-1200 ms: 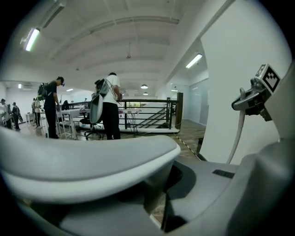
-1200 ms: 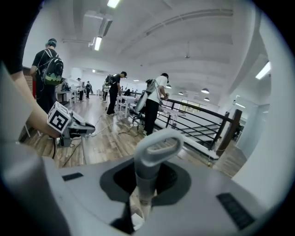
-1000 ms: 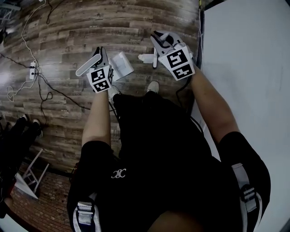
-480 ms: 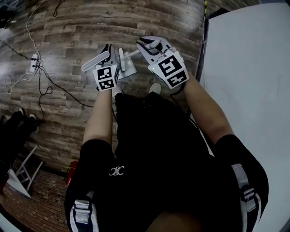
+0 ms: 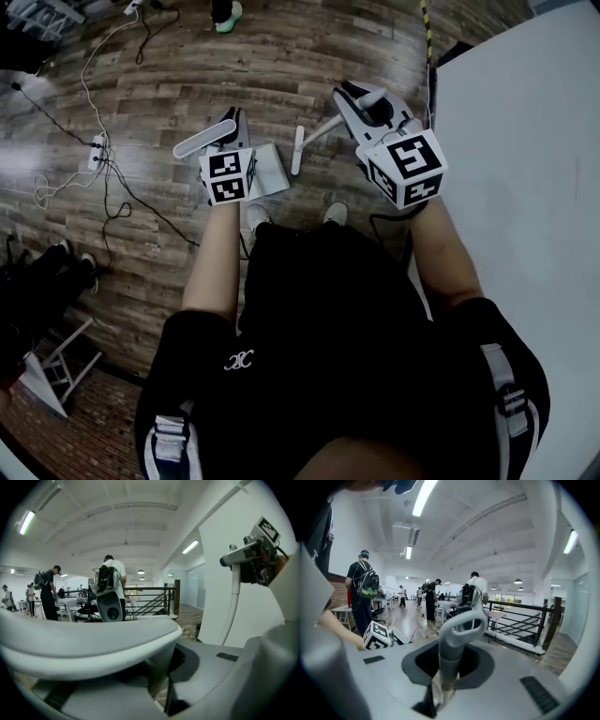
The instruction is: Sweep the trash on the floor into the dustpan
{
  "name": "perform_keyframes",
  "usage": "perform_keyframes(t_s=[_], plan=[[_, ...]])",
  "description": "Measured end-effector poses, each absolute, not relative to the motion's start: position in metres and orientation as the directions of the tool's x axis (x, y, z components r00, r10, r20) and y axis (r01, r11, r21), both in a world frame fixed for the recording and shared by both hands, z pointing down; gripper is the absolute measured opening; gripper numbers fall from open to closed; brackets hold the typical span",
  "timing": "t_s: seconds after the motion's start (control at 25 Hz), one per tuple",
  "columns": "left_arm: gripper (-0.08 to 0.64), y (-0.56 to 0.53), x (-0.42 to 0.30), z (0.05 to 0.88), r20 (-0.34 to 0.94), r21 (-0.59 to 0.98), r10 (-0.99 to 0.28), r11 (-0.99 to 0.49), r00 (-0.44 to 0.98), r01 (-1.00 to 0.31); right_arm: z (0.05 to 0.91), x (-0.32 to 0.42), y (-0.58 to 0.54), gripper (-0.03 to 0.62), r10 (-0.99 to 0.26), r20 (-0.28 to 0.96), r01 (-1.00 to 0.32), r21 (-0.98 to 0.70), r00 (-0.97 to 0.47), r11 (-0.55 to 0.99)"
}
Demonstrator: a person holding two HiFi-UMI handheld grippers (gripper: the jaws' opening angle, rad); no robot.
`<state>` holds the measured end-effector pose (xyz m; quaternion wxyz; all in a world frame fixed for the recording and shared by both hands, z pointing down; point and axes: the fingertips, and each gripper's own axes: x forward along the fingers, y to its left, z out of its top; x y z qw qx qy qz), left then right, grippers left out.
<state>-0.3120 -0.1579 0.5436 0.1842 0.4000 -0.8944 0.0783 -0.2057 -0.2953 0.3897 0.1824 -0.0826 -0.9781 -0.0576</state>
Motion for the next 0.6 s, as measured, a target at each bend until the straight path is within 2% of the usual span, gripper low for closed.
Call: perform_keyframes(t_s=[0.12,0.36,0.6], plan=[[0.038,-0.164,-0.303,0.498,0.384,0.006,-0.699,0.655,-0.603,-0.755,0.386,-0.192,-0.308,0.061,0.072,0.355,0.105,0.073,-0.932,0.992],[0.038,-0.182,-0.29,0.415,0.354,0.011,-0.76,0.587,-0.546,-0.81,0.375,-0.168,-0.36,0.061,-0.14,0.319,-0.115,0.097,-0.937,0.989],[0.038,-0.206,-0.271,0.372,0.339,-0.004,-0.792,0.539,-0.508,-0.842,0.363,-0.143,-0.395,0.06,-0.235,0.297,-0.209,0.117,-0.925,0.971]])
